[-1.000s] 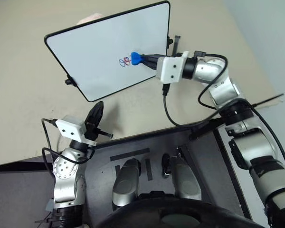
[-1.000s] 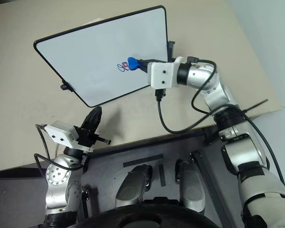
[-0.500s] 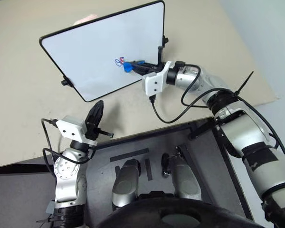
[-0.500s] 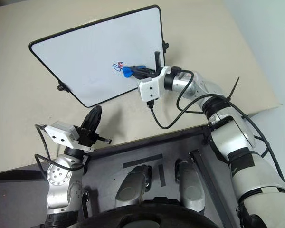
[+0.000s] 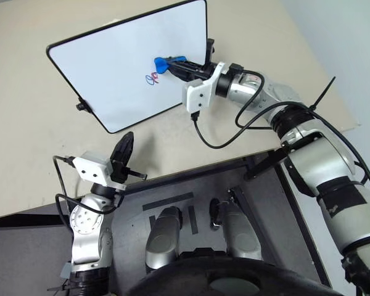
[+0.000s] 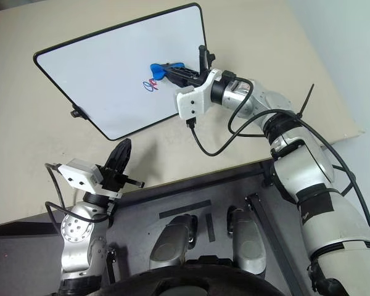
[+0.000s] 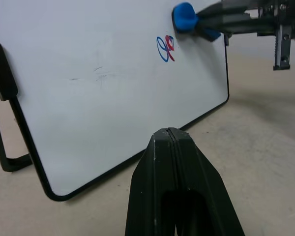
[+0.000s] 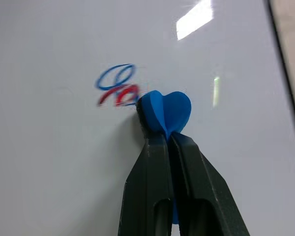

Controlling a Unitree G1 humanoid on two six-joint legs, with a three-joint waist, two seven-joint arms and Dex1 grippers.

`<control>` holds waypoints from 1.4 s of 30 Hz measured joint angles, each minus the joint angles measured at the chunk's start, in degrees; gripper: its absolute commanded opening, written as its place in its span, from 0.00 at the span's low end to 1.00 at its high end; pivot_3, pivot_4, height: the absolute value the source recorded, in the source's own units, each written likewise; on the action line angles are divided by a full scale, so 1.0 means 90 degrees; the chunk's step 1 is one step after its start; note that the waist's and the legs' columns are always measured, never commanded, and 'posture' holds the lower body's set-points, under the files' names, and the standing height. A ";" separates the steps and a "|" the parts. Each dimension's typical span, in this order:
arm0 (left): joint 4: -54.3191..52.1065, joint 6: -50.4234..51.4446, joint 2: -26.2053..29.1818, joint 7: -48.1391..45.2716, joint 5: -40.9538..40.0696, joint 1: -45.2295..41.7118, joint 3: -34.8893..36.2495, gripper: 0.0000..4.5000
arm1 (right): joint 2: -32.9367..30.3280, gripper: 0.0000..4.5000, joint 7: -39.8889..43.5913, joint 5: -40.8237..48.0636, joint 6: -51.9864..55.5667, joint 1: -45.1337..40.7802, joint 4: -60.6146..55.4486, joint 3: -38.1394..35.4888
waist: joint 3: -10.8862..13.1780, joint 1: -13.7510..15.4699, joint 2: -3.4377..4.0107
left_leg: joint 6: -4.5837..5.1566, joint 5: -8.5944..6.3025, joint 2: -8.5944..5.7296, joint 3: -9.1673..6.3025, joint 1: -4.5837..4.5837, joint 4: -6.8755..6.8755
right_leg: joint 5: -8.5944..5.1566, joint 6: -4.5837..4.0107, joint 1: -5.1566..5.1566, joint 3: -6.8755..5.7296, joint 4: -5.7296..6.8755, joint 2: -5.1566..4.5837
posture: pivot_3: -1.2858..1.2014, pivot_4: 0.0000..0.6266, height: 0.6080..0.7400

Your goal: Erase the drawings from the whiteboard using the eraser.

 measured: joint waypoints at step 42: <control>0.0108 0.0028 -0.0007 0.0027 0.0029 -0.0190 -0.0092 0.00 | 0.0869 0.00 -0.0104 -0.0296 0.0193 0.0462 0.0279 0.0397 | 0.0008 -0.0053 0.0012 | -0.0016 0.0012 0.0017 0.0011 -0.0033 -0.0013 | -0.0002 -0.0001 -0.0021 -0.0007 -0.0029 0.0005 | 0.52 0.24 1.00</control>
